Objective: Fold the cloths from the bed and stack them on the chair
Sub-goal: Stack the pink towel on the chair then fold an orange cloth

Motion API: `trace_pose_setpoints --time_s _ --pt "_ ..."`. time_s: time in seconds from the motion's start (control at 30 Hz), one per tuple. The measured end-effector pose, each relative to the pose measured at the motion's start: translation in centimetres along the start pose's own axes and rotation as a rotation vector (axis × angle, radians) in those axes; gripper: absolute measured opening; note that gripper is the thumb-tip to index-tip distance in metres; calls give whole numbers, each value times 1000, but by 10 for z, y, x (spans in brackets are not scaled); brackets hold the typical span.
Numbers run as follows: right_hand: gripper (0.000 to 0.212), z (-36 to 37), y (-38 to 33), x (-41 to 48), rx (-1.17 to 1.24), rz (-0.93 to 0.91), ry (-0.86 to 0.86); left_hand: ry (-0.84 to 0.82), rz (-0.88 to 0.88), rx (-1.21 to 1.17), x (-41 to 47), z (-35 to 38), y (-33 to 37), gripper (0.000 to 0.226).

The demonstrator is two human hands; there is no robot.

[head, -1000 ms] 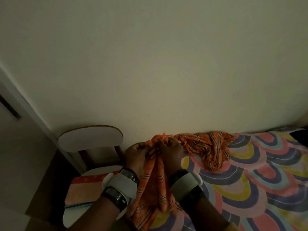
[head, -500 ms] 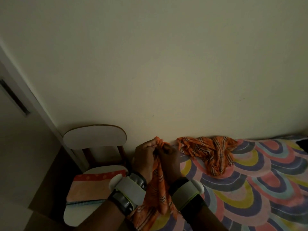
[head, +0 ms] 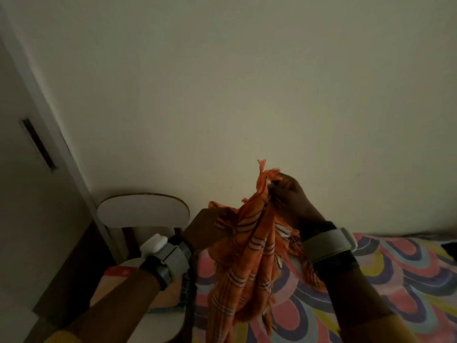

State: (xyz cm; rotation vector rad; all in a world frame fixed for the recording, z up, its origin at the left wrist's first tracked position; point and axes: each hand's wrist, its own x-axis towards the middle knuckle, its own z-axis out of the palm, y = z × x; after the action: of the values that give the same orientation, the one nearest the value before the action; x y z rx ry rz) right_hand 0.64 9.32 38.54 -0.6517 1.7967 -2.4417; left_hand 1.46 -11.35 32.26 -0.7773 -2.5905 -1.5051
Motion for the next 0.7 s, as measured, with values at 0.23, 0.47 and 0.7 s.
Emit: trace_pose_setpoints --time_s 0.23,0.47,0.7 --pt "40 -24 -42 26 -40 11 -164 -329 -150 700 -6 -7 -17 52" --pt "29 -47 -50 14 -119 -50 121 -247 -237 578 -40 3 -58 55" --pt "28 -59 -38 -3 -165 -37 455 -187 41 527 -52 -19 -49 58"
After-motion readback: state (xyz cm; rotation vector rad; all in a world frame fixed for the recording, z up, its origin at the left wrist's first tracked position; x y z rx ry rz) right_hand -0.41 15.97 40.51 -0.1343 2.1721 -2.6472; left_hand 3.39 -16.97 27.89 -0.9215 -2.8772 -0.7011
